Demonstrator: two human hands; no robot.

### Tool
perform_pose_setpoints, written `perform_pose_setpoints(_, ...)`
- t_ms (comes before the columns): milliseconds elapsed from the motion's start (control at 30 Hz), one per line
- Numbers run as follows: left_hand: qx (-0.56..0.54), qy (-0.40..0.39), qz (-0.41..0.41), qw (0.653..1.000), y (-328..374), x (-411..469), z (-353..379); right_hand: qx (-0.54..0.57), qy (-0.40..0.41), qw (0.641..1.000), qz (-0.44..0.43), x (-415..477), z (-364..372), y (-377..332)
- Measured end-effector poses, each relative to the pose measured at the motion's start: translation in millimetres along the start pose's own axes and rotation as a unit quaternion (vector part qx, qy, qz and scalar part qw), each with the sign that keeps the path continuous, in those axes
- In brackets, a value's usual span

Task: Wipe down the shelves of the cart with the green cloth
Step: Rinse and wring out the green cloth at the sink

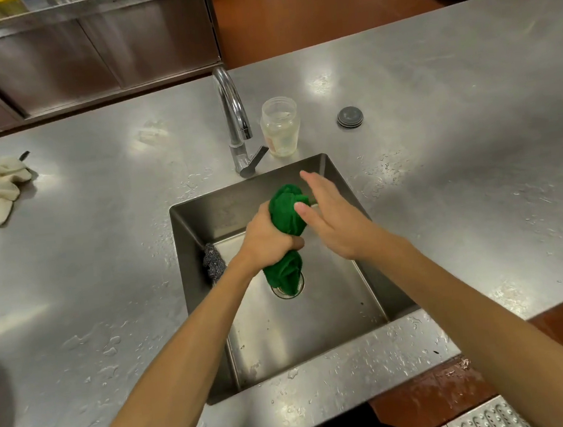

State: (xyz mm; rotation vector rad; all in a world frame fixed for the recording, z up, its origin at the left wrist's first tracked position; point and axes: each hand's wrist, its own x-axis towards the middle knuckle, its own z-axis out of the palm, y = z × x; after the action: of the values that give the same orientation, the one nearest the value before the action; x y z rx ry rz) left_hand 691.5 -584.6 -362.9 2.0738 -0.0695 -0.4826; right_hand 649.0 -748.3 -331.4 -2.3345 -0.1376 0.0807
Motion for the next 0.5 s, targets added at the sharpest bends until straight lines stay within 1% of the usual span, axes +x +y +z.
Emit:
perform_pose_setpoints(33, -0.001, 0.002, -0.004, 1.000, -1.7, 0.7, -3.6, -0.062, 0.011, 0.997, -0.049, -3.0, -6.2, 5.1)
perform_pose_setpoints(100, -0.003, -0.012, 0.000, 1.000, -1.5, 1.3, -9.2, -0.203, 0.014, 0.971, -0.128, -8.1, -12.6, 11.2)
perform_pose_setpoints(167, -0.024, -0.047, 0.003, 0.999, 6.0, -2.8, -10.8, -0.326, -0.003, 0.930, -0.169, -8.5, -6.8, 9.3)
perform_pose_setpoints(200, -0.042, -0.074, 0.008, 0.996, 10.8, -5.8, -9.7, -0.358, -0.006, 0.916, -0.181, -7.6, -1.7, 6.5)
perform_pose_setpoints(267, -0.073, -0.130, 0.024, 0.989, 19.5, -13.1, -5.4, -0.363, 0.009, 0.909, -0.202, -4.3, 6.1, 2.8)
perform_pose_setpoints(333, -0.085, -0.162, 0.037, 0.982, 26.3, -18.4, -3.1, -0.344, 0.041, 0.912, -0.221, -1.7, 6.5, 2.1)
perform_pose_setpoints(433, -0.068, -0.148, 0.042, 0.986, 33.2, -19.4, -4.3, -0.353, 0.085, 0.908, -0.209, 3.6, 3.6, 1.8)
perform_pose_setpoints(500, -0.024, -0.129, 0.031, 0.991, 34.6, -17.3, -3.9, -0.365, 0.064, 0.914, -0.166, 6.6, 3.5, -0.7)
